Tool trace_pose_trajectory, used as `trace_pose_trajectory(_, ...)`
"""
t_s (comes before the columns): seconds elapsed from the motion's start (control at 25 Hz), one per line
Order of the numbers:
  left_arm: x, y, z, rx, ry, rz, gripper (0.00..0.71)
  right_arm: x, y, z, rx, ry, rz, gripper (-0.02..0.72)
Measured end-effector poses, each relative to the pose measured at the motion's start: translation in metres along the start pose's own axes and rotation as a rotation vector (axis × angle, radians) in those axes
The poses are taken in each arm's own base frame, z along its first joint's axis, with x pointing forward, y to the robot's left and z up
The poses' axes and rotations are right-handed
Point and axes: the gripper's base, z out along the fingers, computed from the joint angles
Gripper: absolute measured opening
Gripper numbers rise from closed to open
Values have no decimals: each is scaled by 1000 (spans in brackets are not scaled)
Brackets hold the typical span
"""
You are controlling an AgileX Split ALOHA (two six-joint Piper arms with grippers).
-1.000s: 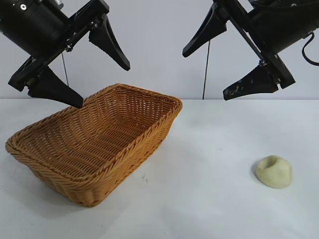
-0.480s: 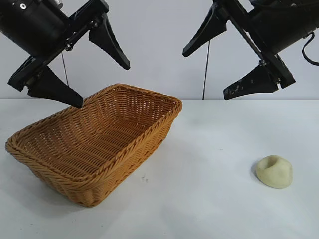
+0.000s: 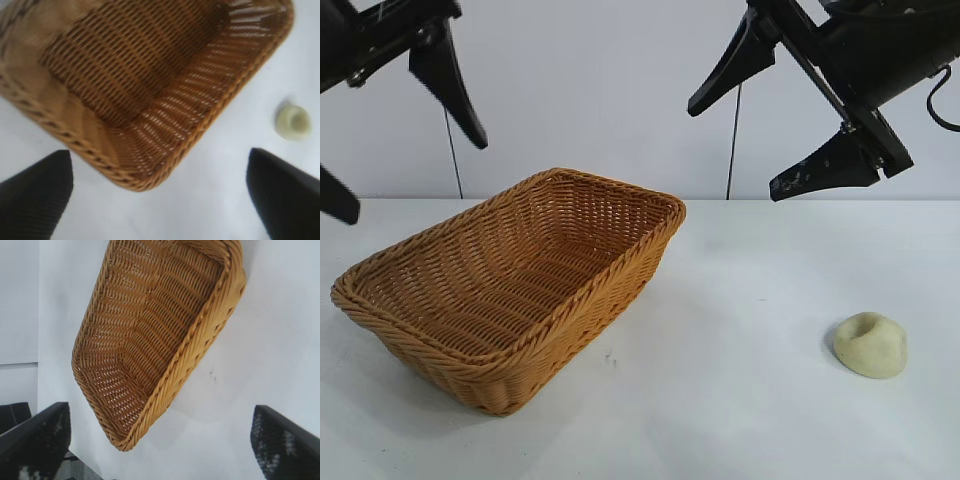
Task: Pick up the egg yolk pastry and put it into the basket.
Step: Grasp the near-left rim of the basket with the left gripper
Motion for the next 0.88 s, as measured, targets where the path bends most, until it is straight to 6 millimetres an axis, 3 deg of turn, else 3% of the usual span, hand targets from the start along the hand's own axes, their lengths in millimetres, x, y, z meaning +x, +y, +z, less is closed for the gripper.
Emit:
trace_pose_trajectory(0.2, -3, 0, 20, -38, 0, -110, 671, 0, 0, 0, 3, 0, -2, 695)
trace_pose_trajectory(0.68, -7, 1, 111, -127, 19, -175, 671, 0, 0, 0, 4, -2, 0, 695)
trace_pose_trajectory(0.88, -5, 7, 133, -158, 37, -195, 671, 0, 0, 0, 4, -2, 0, 695)
